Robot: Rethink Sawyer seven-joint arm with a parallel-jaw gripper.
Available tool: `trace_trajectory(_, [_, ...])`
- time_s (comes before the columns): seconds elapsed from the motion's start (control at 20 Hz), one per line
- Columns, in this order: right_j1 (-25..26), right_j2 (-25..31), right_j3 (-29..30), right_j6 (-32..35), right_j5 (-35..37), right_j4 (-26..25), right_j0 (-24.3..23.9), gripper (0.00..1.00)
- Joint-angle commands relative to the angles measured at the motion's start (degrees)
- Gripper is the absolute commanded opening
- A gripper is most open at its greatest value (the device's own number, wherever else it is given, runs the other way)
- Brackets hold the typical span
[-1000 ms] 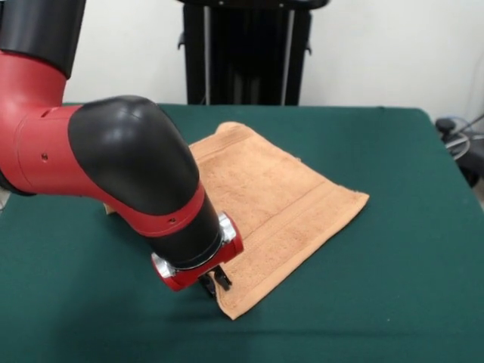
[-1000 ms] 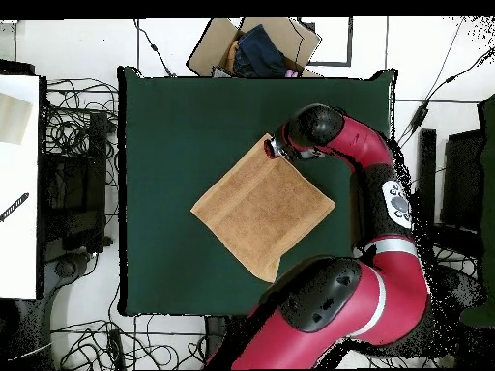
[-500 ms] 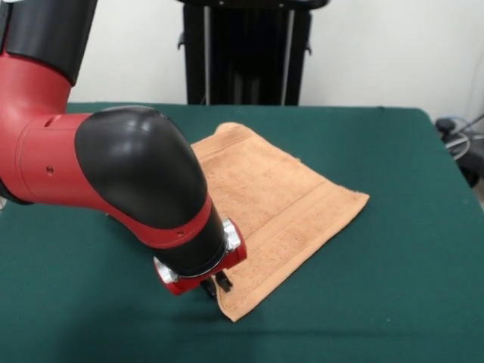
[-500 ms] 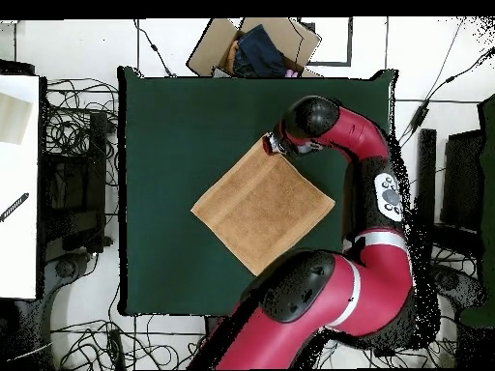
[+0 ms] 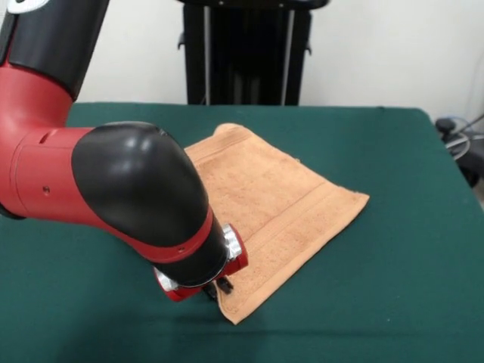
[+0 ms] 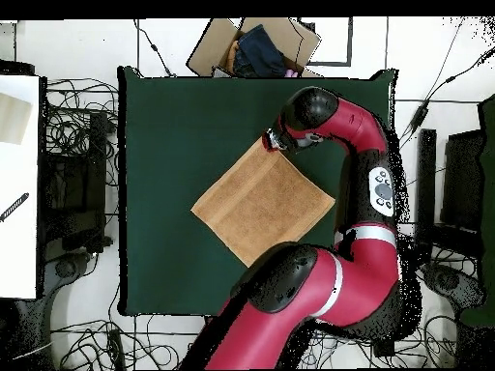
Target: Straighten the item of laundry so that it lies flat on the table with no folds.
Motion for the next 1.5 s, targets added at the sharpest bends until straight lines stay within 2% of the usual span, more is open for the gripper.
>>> trace_trajectory(0.05, [10.13,1.55,-7.35,15.82,-17.83,-1.61,4.21,0.00])
trace_trajectory(0.45, [10.62,1.38,-8.53,16.22,-17.52,-1.50,4.64,0.00])
trace_trajectory(1.5, [15.91,3.44,-23.47,16.91,-5.85,-4.71,7.67,0.00])
